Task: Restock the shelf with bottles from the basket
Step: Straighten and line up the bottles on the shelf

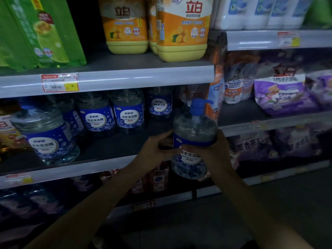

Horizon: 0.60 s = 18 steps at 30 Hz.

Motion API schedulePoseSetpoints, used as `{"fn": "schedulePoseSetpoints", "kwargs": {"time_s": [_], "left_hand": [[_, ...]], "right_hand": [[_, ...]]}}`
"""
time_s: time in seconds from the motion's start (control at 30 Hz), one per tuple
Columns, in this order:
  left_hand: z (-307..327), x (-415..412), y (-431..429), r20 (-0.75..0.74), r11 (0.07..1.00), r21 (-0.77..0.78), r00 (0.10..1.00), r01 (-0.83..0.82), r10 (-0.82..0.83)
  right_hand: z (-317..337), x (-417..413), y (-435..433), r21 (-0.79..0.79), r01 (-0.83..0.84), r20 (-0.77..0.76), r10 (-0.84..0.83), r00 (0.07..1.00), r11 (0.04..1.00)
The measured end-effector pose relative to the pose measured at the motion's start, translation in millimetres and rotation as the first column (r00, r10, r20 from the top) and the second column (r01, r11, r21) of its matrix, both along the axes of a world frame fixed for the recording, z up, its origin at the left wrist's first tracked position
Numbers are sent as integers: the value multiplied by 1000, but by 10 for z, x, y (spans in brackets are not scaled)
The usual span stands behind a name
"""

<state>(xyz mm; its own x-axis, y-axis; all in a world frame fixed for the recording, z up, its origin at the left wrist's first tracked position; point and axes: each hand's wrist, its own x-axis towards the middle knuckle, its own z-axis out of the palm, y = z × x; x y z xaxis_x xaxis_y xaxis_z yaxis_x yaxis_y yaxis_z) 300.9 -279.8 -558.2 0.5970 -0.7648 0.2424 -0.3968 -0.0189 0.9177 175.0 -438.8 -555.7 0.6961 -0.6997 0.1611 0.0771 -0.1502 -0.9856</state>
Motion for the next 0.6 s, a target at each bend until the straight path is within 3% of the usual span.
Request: {"fn": "schedulePoseSetpoints", "kwargs": {"time_s": [0.13, 0.23, 0.37, 0.6], "left_hand": [[-72, 6, -122, -35, 1000, 22, 999, -19, 20], [-144, 131, -214, 88, 973, 104, 976, -206, 198], [-335, 519, -402, 277, 835, 249, 862, -490, 424], [-554, 986, -821, 369, 679, 316, 745, -663, 555]], "right_hand": [[26, -123, -45, 71, 12, -18, -11, 1000, 997], [58, -209, -75, 79, 22, -6, -22, 1000, 997], [28, -238, -116, 78, 21, 19, -23, 1000, 997], [-62, -188, -268, 92, -75, 13, 74, 997, 993]]}}
